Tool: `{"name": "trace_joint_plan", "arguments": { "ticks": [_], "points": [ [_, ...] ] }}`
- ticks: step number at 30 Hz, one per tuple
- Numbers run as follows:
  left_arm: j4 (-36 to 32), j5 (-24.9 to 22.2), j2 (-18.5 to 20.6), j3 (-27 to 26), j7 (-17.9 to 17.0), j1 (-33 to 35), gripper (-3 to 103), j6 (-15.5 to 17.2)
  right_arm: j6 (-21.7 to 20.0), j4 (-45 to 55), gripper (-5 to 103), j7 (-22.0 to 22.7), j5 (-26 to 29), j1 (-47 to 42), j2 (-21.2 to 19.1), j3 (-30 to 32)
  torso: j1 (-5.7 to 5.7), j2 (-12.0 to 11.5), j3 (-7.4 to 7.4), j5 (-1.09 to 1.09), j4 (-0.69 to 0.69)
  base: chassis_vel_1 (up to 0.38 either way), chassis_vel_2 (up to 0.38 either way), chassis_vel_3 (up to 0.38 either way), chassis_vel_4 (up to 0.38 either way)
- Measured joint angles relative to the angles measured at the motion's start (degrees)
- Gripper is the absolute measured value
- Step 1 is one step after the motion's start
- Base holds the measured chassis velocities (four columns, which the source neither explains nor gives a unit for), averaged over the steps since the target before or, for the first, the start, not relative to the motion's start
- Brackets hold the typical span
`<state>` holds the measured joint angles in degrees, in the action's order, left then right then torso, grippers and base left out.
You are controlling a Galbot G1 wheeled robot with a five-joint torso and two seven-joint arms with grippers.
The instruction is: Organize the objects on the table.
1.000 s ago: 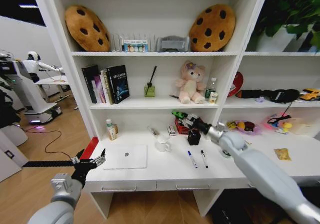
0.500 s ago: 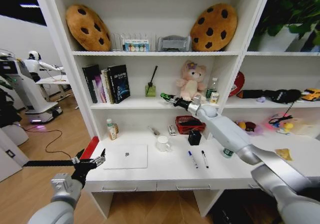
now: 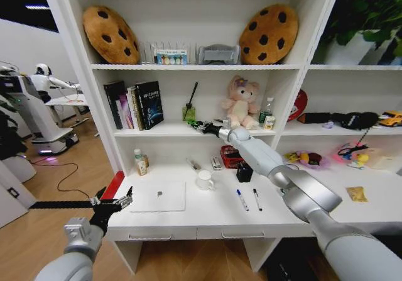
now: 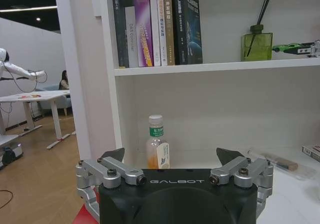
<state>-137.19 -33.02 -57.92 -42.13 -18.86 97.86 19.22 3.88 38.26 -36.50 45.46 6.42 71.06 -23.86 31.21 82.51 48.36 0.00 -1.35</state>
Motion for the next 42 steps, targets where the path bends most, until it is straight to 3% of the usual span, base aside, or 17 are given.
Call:
{"name": "trace_joint_plan", "arguments": {
  "ticks": [7, 17, 21, 23, 25, 27, 29, 31, 32, 35, 36, 37, 39, 40, 41, 42],
  "points": [
    [0.0, 0.0, 0.0, 0.0, 0.0, 0.0, 100, 0.0, 0.1, 0.6, 35, 0.3, -0.4, -0.8, -0.4, 0.5, 0.00, 0.0, 0.00, 0.00, 0.01, 0.000, 0.000, 0.000, 0.000],
    [0.0, 0.0, 0.0, 0.0, 0.0, 0.0, 100, 0.0, -0.6, 2.1, 73, 0.7, -0.3, -0.7, -1.7, 1.1, 0.01, 0.0, 0.04, 0.00, 0.01, 0.000, 0.000, 0.000, 0.000],
    [0.0, 0.0, 0.0, 0.0, 0.0, 0.0, 100, 0.0, -1.8, 5.8, 89, 2.0, 0.4, -1.4, -4.3, 2.2, 0.03, 0.0, 0.05, 0.01, 0.01, 0.000, 0.000, 0.000, 0.000],
    [0.0, 0.0, 0.0, 0.0, 0.0, 0.0, 100, 0.0, -2.9, 11.7, 98, 5.4, 1.3, -3.0, -7.8, 3.7, 0.03, 0.0, 0.05, 0.01, 0.01, 0.000, 0.000, 0.000, 0.000],
    [0.0, 0.0, 0.0, 0.0, 0.0, 0.0, 100, 0.0, -3.5, 14.5, 98, 7.3, 2.0, -3.8, -9.4, 4.3, 0.03, 0.0, 0.04, 0.01, 0.02, 0.000, 0.000, 0.000, 0.000],
    [0.0, 0.0, 0.0, 0.0, 0.0, 0.0, 100, 0.0, -4.7, 24.2, 99, 13.1, 4.7, -7.1, -14.4, 6.1, 0.02, 0.0, 0.03, 0.02, -0.05, 0.000, 0.000, 0.000, 0.000],
    [0.0, 0.0, 0.0, 0.0, 0.0, 0.0, 100, 0.0, -5.2, 27.9, 100, 14.9, 5.6, -8.3, -15.9, 6.8, 0.02, 0.0, 0.03, 0.03, -0.03, 0.000, 0.000, 0.000, 0.000],
    [0.0, 0.0, 0.0, 0.0, 0.0, 0.0, 100, 0.0, -7.3, 39.9, 100, 21.4, 8.1, -12.6, -20.3, 9.9, 0.02, 0.0, 0.02, 0.00, 0.01, 0.000, 0.000, 0.000, 0.000],
    [0.0, 0.0, 0.0, 0.0, 0.0, 0.0, 100, 0.0, -7.3, 39.9, 100, 21.4, 8.1, -12.6, -20.3, 9.9, 0.02, 0.0, 0.02, 0.00, 0.01, 0.000, 0.000, 0.000, 0.000],
    [0.0, 0.0, 0.0, 0.0, 0.0, 0.0, 100, 0.0, -9.6, 56.7, 100, 32.7, 10.6, -23.0, -27.6, 18.1, 0.02, 0.0, 0.02, 0.00, 0.05, 0.000, 0.000, 0.000, 0.000],
    [0.0, 0.0, 0.0, 0.0, 0.0, 0.0, 100, 0.0, -9.6, 56.7, 100, 32.7, 10.6, -23.0, -27.6, 18.1, 0.02, 0.0, 0.02, 0.00, 0.05, 0.000, 0.000, 0.000, 0.000],
    [0.0, 0.0, 0.0, 0.0, -0.1, 0.0, 100, 0.0, -10.9, 63.6, 100, 36.3, 10.8, -30.3, -31.5, 24.0, 0.01, 0.0, 0.01, 0.01, 0.00, 0.000, 0.000, 0.000, 0.000],
    [0.0, 0.0, 0.0, 0.0, 0.0, 0.0, 100, 0.0, -11.4, 65.7, 100, 37.3, 10.6, -33.1, -33.1, 26.1, 0.01, 0.0, 0.01, 0.03, 0.00, 0.000, 0.000, 0.000, 0.000],
    [0.0, 0.0, 0.0, 0.0, 0.0, 0.0, 100, 0.0, -12.5, 69.8, 100, 39.3, 8.6, -40.5, -36.9, 32.1, 0.01, 0.0, 0.01, 0.02, -0.04, 0.000, 0.000, 0.000, 0.000],
    [0.0, 0.0, 0.0, 0.0, 0.0, 0.0, 100, 0.0, -12.5, 69.8, 100, 39.3, 8.6, -40.5, -36.9, 32.1, 0.01, 0.0, 0.01, 0.02, -0.04, 0.000, 0.000, 0.000, 0.000],
    [0.0, 0.0, 0.0, 0.0, 0.0, 0.0, 100, 0.0, -12.5, 71.9, 100, 40.1, 6.2, -46.8, -38.4, 38.1, 0.00, 0.0, 0.00, -0.03, -0.04, 0.000, 0.000, 0.000, 0.000]
  ]
}}
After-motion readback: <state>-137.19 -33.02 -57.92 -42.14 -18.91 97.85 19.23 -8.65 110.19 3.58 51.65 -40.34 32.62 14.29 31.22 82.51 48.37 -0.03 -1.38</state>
